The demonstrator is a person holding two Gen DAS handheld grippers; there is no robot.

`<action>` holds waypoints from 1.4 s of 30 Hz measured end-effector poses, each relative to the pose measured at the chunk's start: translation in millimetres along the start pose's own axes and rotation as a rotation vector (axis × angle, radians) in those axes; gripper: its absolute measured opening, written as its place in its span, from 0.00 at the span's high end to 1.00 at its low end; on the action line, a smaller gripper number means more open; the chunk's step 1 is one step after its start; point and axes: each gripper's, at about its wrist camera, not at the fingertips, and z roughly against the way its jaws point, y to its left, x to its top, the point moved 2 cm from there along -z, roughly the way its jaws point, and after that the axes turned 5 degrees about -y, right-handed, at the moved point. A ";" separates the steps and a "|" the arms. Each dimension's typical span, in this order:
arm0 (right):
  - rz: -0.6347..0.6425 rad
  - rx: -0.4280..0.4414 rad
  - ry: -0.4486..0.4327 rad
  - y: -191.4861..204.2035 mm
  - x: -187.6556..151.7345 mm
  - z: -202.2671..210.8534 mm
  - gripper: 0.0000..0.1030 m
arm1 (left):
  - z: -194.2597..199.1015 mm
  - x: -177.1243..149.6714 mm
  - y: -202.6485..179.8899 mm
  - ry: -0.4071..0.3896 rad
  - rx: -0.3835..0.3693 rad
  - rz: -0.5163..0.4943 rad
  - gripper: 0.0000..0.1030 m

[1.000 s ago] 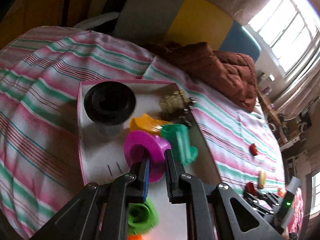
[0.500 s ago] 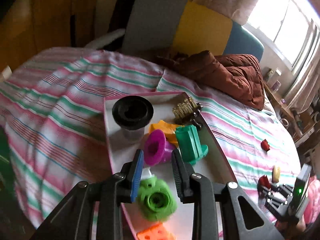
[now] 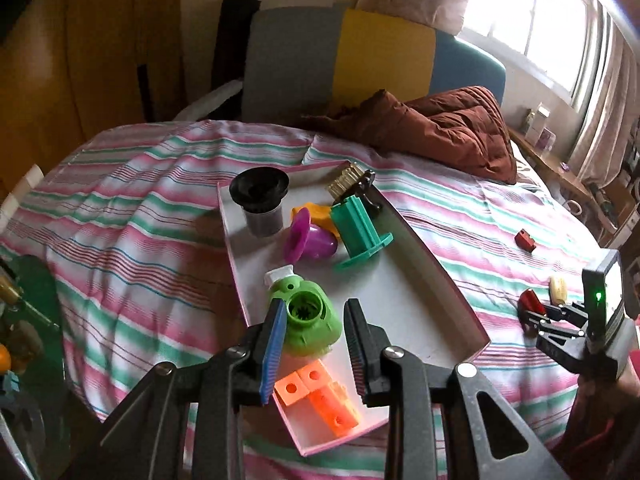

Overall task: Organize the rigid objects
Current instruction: 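Carry the red tube into the tray and open the right gripper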

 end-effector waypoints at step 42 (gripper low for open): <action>-0.111 0.405 -0.071 156.3 100.8 44.8 0.74 | 12.2 -26.9 54.1 -0.004 0.048 0.104 0.72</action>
